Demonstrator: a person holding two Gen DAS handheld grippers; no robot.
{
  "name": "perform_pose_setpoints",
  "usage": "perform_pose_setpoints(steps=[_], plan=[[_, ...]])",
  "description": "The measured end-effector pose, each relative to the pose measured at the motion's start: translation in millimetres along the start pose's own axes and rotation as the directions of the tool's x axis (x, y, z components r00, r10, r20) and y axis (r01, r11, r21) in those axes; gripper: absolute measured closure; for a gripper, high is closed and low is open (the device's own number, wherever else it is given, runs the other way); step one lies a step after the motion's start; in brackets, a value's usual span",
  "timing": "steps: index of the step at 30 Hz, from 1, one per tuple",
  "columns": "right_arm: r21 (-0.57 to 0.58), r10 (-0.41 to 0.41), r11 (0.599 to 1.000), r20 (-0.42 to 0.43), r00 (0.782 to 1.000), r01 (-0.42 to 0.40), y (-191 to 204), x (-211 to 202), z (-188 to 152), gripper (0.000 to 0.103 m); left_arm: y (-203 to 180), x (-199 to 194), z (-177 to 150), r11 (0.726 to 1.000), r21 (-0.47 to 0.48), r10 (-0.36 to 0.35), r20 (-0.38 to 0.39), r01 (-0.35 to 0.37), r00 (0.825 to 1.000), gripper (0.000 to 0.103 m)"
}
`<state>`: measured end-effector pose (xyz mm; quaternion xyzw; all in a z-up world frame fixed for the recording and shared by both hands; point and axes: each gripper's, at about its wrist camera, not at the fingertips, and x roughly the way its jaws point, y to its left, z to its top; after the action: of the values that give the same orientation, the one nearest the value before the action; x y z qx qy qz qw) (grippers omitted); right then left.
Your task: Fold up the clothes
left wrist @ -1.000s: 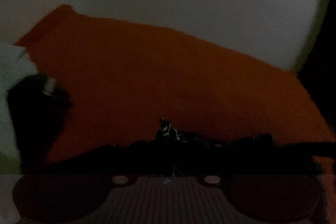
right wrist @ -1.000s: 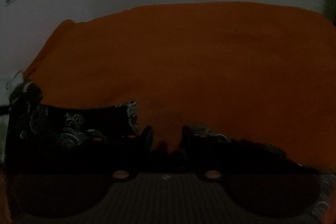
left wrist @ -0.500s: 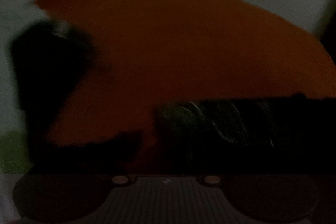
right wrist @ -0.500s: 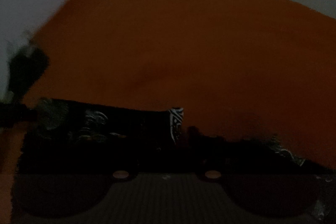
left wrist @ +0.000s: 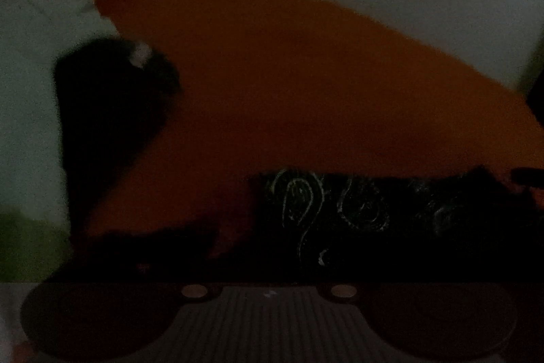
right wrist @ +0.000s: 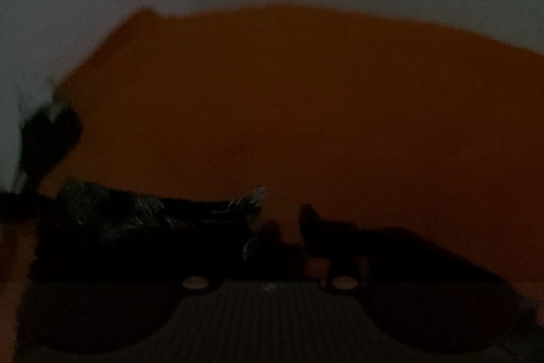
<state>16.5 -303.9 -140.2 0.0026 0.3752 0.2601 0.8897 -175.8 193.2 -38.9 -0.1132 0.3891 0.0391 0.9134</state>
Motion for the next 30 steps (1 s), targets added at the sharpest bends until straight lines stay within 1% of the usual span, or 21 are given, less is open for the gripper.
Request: perform_pose_setpoints(steps=[1,3,5,6,8,11,13,14,15,16,17,18,20,22,23,24,25,26,27,29,30], plan=[[0.009,-0.004,1.000,0.022,1.000,0.003,-3,-16,-1,0.046,3,-7,-4,1.000,-0.005,-0.007,0.011,0.007,1.000,0.026],[0.033,0.000,0.999,-0.007,1.000,0.000,-6,-37,-3,0.046,5,-14,-10,0.999,-0.009,-0.043,-0.002,0.043,0.999,0.026],[0.050,0.028,0.998,-0.084,0.996,-0.024,0,-41,-5,0.046,6,-15,-19,0.998,-0.001,-0.066,-0.025,0.066,0.998,0.027],[0.056,0.042,0.998,-0.126,0.991,-0.035,4,-41,-6,0.047,2,-10,-24,0.997,0.009,-0.070,-0.046,0.071,0.996,0.030],[0.030,0.053,0.998,-0.216,0.975,-0.048,20,-30,-13,0.047,-4,0,-33,0.997,0.015,-0.069,-0.082,0.070,0.994,0.033],[-0.043,-0.031,0.999,-0.287,0.958,0.019,37,-7,-22,0.049,-14,-2,-40,0.998,0.008,-0.055,-0.069,0.055,0.996,0.034],[-0.036,-0.057,0.998,-0.318,0.946,0.048,40,7,-27,0.051,-22,-10,-46,0.997,-0.022,-0.069,-0.050,0.068,0.996,0.052],[-0.025,-0.058,0.998,-0.329,0.942,0.053,39,13,-29,0.053,-25,-12,-49,0.995,-0.038,-0.094,-0.045,0.092,0.995,0.075],[-0.024,-0.061,0.998,-0.329,0.942,0.057,40,17,-28,0.059,-27,-12,-51,0.993,-0.047,-0.110,-0.047,0.108,0.993,0.094],[-0.023,-0.065,0.998,-0.329,0.942,0.061,40,22,-28,0.068,-29,-12,-52,0.991,-0.055,-0.124,-0.048,0.122,0.991,0.098],[-0.021,-0.064,0.998,-0.328,0.942,0.060,40,26,-28,0.087,-29,-14,-52,0.990,-0.057,-0.130,-0.046,0.127,0.991,0.099],[-0.012,-0.044,0.999,-0.321,0.946,0.042,39,26,-29,0.096,-32,-20,-50,0.991,-0.051,-0.123,-0.035,0.121,0.992,0.100],[0.058,0.054,0.998,-0.271,0.961,-0.040,33,5,-24,0.098,-34,-37,-51,0.992,-0.038,-0.120,0.003,0.121,0.993,0.101],[0.134,0.185,0.978,-0.203,0.961,-0.160,28,-19,-18,0.098,-29,-64,-52,0.986,-0.051,-0.158,0.073,0.162,0.985,0.101],[0.177,0.288,0.949,-0.161,0.944,-0.260,23,-33,-15,0.098,-26,-77,-54,0.981,-0.058,-0.176,0.109,0.183,0.978,0.101],[0.216,0.406,0.901,-0.106,0.908,-0.377,16,-48,-13,0.098,-22,-90,-55,0.979,-0.061,-0.185,0.139,0.195,0.973,0.101],[0.248,0.507,0.840,-0.046,0.860,-0.482,7,-62,-11,0.098,-18,-99,-56,0.978,-0.061,-0.186,0.161,0.197,0.969,0.101],[0.275,0.570,0.788,0.012,0.821,-0.551,-5,-70,-11,0.098,-13,-104,-57,0.979,-0.063,-0.181,0.178,0.195,0.967,0.101],[0.318,0.600,0.748,0.052,0.799,-0.582,-19,-72,-13,0.098,-8,-108,-58,0.979,-0.065,-0.176,0.195,0.192,0.965,0.101],[0.401,0.563,0.743,0.056,0.824,-0.535,-47,-60,-15,0.098,-5,-103,-58,0.978,-0.065,-0.181,0.197,0.198,0.963,0.100],[0.391,0.522,0.781,0.020,0.853,-0.487,-53,-52,-16,0.098,-6,-97,-56,0.979,-0.061,-0.181,0.188,0.195,0.965,0.101]])
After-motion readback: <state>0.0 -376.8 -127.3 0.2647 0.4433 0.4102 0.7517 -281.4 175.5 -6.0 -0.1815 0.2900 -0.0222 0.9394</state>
